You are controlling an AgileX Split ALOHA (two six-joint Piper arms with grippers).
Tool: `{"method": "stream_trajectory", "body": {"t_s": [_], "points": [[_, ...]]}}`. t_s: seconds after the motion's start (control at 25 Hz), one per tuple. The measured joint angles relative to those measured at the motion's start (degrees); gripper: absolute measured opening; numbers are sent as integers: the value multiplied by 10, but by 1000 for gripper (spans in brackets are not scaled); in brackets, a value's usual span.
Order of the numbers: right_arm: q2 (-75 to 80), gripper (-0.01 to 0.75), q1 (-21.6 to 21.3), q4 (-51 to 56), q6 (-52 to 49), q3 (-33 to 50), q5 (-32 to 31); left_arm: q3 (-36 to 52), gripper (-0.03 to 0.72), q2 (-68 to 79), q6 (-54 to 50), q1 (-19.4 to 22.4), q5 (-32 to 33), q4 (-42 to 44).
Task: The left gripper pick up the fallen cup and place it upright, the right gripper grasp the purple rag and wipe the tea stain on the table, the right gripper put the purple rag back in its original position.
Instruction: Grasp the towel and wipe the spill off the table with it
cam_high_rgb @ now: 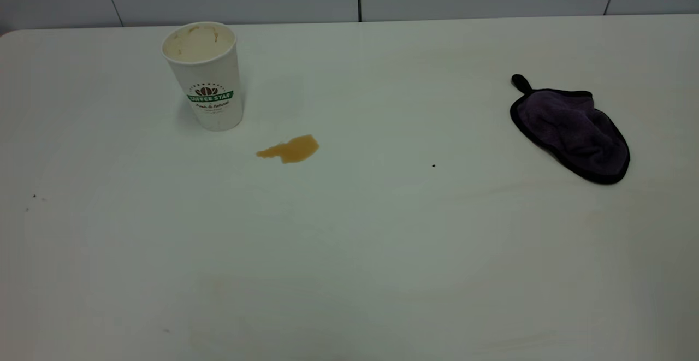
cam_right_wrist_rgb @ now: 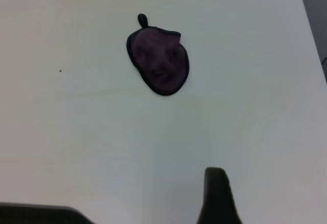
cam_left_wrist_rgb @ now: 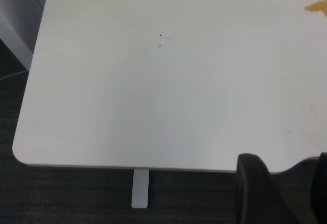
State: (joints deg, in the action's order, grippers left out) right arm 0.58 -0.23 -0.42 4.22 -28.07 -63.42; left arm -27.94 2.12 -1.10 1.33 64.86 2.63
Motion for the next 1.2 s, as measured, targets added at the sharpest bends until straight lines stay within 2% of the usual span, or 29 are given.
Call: {"method": "stream_trajectory", "body": {"t_s": [0.2,0.44,0.72,1.2], "points": [[157,567,0,-42,-32,-46,69,0,307,0,0,0,0,0],[428,638,0,-65,-34,-144,202,0,307,0,0,0,0,0],[685,653,0,-55,-34,-203,356,0,307,0,0,0,0,0],[1033,654,0,18,-4,-350,377,0,307,0,0,0,0,0]]}}
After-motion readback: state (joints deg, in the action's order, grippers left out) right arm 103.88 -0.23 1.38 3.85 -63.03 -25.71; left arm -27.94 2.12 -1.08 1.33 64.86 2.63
